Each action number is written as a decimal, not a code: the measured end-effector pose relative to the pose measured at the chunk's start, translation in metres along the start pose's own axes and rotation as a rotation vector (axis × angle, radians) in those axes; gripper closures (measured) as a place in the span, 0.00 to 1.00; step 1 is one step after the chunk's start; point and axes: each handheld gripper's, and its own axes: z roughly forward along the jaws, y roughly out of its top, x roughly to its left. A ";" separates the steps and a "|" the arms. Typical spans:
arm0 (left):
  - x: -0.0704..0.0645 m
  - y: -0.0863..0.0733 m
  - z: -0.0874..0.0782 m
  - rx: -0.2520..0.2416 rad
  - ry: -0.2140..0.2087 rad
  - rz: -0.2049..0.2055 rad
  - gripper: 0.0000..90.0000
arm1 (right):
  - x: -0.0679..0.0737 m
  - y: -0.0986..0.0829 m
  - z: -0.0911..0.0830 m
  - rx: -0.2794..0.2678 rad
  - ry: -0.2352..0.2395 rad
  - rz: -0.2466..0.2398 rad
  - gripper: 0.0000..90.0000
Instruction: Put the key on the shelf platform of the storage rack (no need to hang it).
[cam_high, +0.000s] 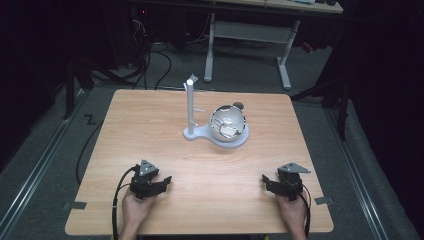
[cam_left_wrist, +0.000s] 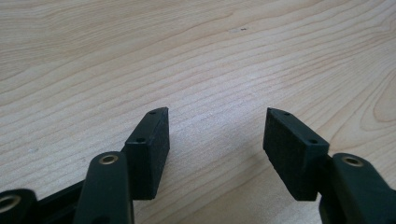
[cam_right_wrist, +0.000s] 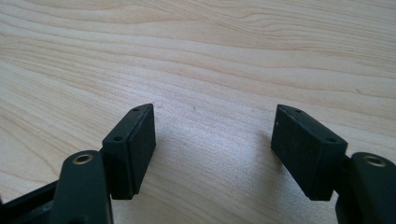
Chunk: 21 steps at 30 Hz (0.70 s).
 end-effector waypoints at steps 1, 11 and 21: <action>0.000 -0.001 0.000 -0.004 0.001 0.004 0.46 | 0.000 0.000 0.000 0.000 0.000 0.000 0.34; -0.006 -0.009 0.000 -0.011 0.012 0.086 0.42 | 0.000 0.000 0.000 0.001 -0.001 0.003 0.34; -0.006 -0.009 0.001 -0.009 0.019 0.084 0.38 | 0.000 0.000 0.000 0.000 -0.001 0.003 0.34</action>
